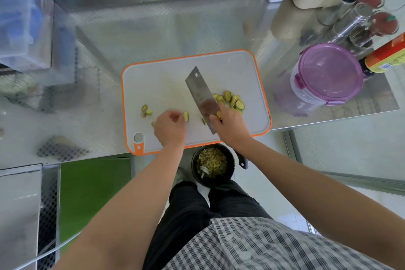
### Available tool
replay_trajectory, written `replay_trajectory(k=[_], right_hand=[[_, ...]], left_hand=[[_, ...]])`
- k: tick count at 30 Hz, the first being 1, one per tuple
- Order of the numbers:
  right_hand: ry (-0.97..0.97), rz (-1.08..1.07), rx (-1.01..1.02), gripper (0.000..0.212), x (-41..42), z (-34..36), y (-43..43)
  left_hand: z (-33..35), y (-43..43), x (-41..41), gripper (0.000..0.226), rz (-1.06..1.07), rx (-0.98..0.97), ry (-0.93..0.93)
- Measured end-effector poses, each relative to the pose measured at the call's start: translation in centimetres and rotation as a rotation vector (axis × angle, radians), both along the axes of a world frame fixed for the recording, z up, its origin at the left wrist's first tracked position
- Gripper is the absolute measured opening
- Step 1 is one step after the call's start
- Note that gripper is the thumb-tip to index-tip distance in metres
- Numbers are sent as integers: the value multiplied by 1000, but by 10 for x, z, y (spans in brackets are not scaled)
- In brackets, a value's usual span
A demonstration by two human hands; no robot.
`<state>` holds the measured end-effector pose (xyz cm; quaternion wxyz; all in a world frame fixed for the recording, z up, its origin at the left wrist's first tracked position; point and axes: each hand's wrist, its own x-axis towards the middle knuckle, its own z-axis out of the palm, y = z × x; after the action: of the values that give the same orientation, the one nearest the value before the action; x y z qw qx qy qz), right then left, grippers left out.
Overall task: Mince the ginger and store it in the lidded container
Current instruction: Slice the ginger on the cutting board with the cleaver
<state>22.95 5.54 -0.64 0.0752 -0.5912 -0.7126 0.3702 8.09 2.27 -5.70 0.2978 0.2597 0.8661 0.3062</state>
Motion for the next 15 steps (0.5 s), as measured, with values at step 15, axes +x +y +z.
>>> replay_trajectory(k=[15], right_hand=[[584, -387, -534, 10, 41, 9, 24]], left_hand=[[43, 42, 42, 23, 62, 163, -1154]])
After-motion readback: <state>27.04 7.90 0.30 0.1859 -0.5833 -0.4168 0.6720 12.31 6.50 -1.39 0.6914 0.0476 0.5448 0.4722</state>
